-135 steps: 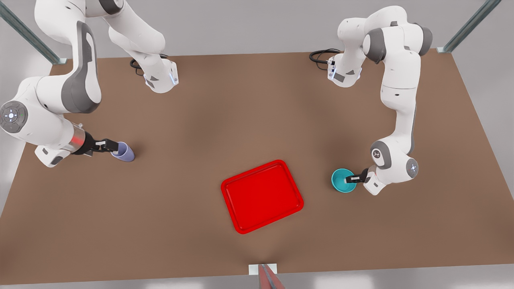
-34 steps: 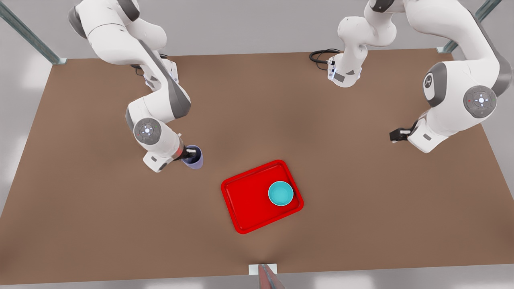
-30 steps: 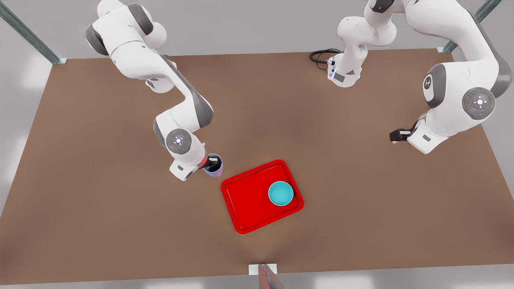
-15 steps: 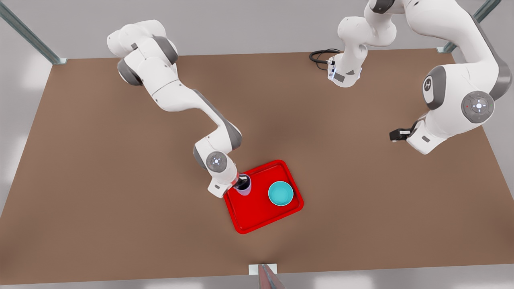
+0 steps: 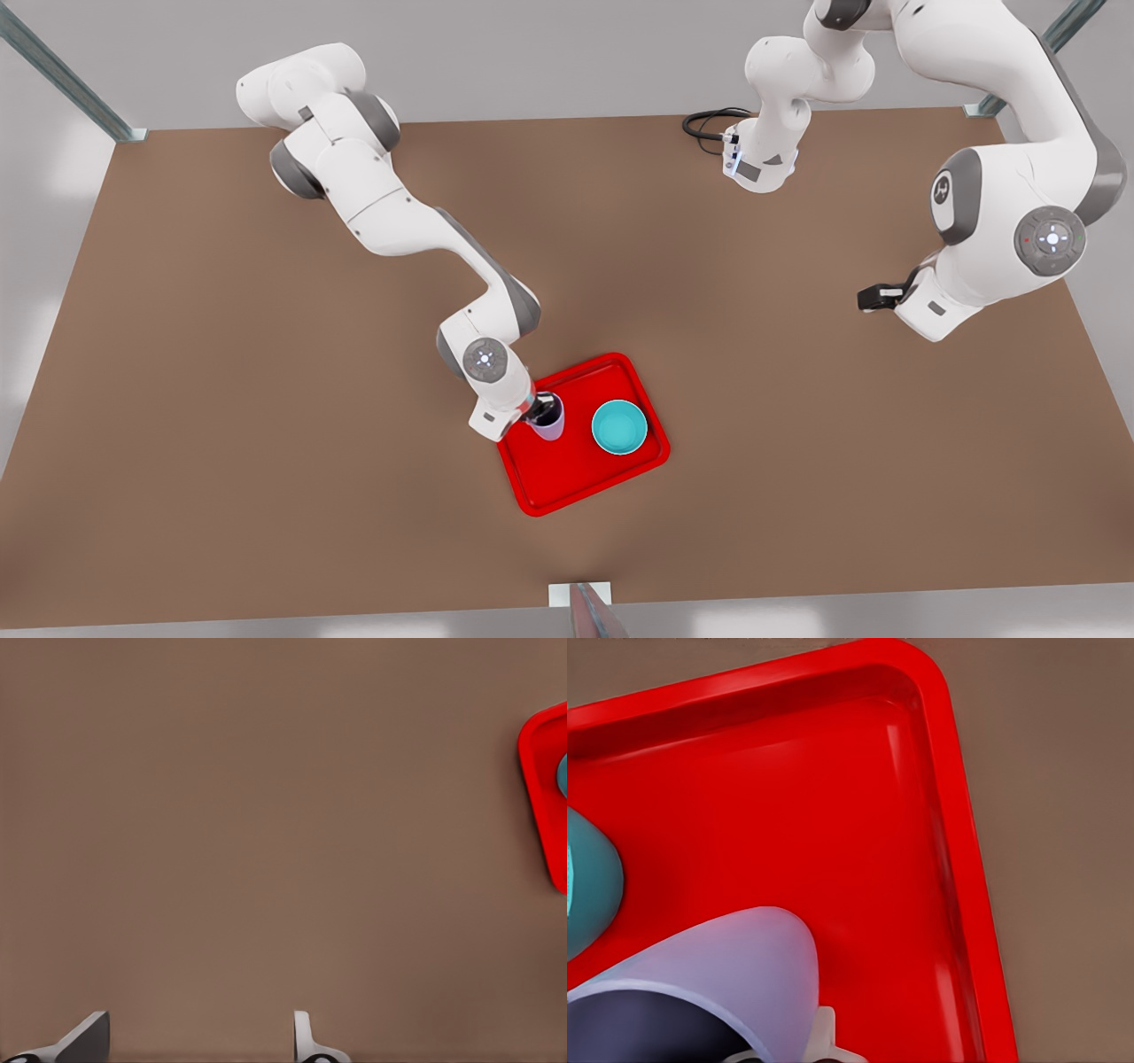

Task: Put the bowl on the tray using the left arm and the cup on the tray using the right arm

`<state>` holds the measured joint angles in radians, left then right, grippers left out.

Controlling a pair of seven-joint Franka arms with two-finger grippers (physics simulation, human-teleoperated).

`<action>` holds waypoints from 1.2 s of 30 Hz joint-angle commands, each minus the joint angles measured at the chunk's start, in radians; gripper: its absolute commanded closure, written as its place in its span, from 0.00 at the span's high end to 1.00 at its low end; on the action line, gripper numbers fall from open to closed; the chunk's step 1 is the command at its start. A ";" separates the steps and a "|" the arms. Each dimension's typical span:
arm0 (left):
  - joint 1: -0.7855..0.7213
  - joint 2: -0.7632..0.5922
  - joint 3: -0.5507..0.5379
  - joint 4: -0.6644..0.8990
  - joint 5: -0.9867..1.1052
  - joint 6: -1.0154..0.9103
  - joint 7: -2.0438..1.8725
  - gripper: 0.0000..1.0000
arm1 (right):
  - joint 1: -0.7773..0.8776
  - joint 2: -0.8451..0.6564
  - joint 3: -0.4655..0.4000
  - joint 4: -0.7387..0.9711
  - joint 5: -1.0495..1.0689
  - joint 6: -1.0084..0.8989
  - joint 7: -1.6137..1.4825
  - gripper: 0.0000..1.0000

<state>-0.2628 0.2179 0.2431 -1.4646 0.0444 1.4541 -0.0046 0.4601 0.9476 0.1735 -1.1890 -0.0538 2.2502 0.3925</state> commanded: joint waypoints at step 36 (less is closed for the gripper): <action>-0.018 -0.006 -0.001 0.000 0.000 -0.011 -0.012 1.00 | -0.011 -0.065 0.011 -0.023 0.063 -0.012 0.016 1.00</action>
<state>-0.2807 0.2118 0.2423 -1.4650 0.0444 1.4435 -0.0153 0.4488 0.8710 0.1841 -1.2116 0.0351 2.2238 0.4080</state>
